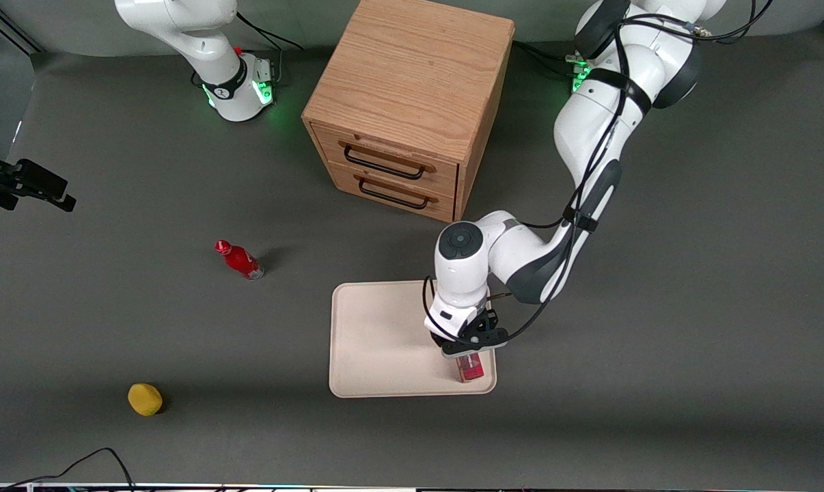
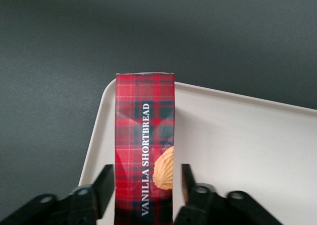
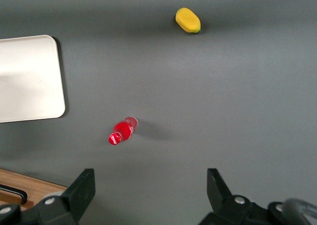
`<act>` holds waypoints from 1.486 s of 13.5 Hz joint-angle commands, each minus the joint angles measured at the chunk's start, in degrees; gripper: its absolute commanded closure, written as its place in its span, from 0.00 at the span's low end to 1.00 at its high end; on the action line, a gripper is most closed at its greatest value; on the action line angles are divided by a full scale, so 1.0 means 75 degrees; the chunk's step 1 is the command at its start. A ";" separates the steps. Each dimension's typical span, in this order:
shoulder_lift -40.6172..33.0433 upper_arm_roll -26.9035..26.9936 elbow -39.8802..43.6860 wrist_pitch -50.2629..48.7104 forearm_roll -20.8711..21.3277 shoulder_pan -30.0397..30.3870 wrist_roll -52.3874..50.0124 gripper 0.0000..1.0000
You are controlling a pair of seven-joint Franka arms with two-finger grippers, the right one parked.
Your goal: Place red cookie box on tray
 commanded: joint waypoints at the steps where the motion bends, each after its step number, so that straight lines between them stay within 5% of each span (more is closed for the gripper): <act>1: 0.0079 0.0019 0.0259 -0.0002 0.0056 -0.0047 0.0099 0.00; 3: -0.0027 -0.0051 0.0270 -0.0165 -0.0060 -0.0012 0.0123 0.00; 8: -0.0892 -0.0238 0.0270 -0.1521 -0.1360 0.0315 0.1385 0.00; 12: -0.2285 -0.0321 0.0142 -0.3734 -0.2566 0.0679 0.3165 0.00; 15: -0.3842 -0.0262 -0.1120 -0.4267 -0.3280 0.1252 0.4690 0.00; 20: -0.5859 0.1362 -0.3018 -0.4561 -0.4640 0.1430 0.6680 0.00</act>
